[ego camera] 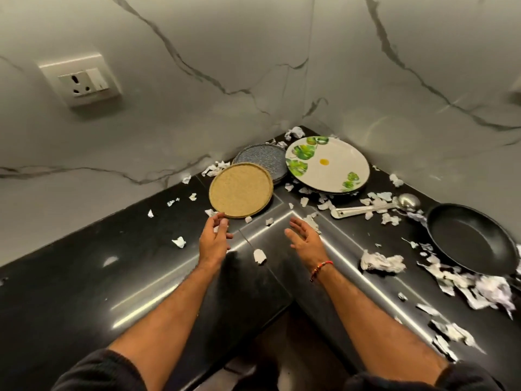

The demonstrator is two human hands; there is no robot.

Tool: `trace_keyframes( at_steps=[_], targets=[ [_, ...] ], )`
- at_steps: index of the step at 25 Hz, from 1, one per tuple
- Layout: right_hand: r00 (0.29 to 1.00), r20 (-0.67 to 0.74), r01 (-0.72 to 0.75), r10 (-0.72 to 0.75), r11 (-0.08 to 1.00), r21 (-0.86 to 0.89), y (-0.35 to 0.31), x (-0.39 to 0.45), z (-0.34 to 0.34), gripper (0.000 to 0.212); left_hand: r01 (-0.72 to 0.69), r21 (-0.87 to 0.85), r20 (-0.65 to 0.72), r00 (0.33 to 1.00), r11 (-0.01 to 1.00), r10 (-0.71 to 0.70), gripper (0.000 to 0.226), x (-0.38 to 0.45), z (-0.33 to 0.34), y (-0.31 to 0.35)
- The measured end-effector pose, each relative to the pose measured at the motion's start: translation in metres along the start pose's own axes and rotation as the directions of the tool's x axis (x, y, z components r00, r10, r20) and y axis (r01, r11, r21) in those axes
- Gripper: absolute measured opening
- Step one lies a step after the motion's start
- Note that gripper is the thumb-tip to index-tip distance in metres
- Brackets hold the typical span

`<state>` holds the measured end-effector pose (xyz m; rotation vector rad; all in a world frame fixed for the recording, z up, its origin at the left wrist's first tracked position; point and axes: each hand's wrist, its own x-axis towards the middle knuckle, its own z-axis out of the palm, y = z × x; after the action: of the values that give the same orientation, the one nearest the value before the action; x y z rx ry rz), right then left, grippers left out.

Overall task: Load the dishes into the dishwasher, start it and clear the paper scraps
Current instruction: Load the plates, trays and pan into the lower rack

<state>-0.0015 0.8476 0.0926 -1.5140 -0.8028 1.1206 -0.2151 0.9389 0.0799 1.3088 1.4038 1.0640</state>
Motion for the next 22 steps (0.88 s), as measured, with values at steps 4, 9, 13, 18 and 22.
trace_keyframes(
  at_steps=[4, 9, 13, 18, 22],
  targets=[
    [0.996, 0.041, -0.077, 0.076, 0.997, 0.008, -0.009, 0.049, 0.031, 0.058, 0.129, 0.08, -0.06, 0.99, 0.988, -0.124, 0.032, 0.076, -0.007, -0.017],
    [0.977, 0.048, -0.209, 0.208, 0.977, 0.032, -0.013, 0.114, 0.058, 0.075, 0.255, 0.164, -0.101, 0.965, 0.953, -0.241, 0.051, 0.155, -0.008, -0.027],
    [0.958, 0.022, -0.286, 0.286, 0.95, 0.125, -0.015, 0.144, 0.074, 0.072, 0.295, 0.214, -0.028, 0.955, 0.931, -0.296, 0.06, 0.197, -0.002, -0.042],
    [0.935, -0.127, -0.3, 0.331, 0.929, 0.215, -0.015, 0.164, 0.079, 0.056, 0.274, 0.295, -0.198, 0.955, 0.915, -0.223, 0.049, 0.197, 0.014, -0.038],
    [0.934, -0.312, -0.15, 0.175, 0.983, 0.102, -0.017, 0.138, 0.054, 0.047, 0.198, 0.369, -0.266, 0.959, 0.908, -0.101, 0.028, 0.152, 0.027, -0.009]
  ],
)
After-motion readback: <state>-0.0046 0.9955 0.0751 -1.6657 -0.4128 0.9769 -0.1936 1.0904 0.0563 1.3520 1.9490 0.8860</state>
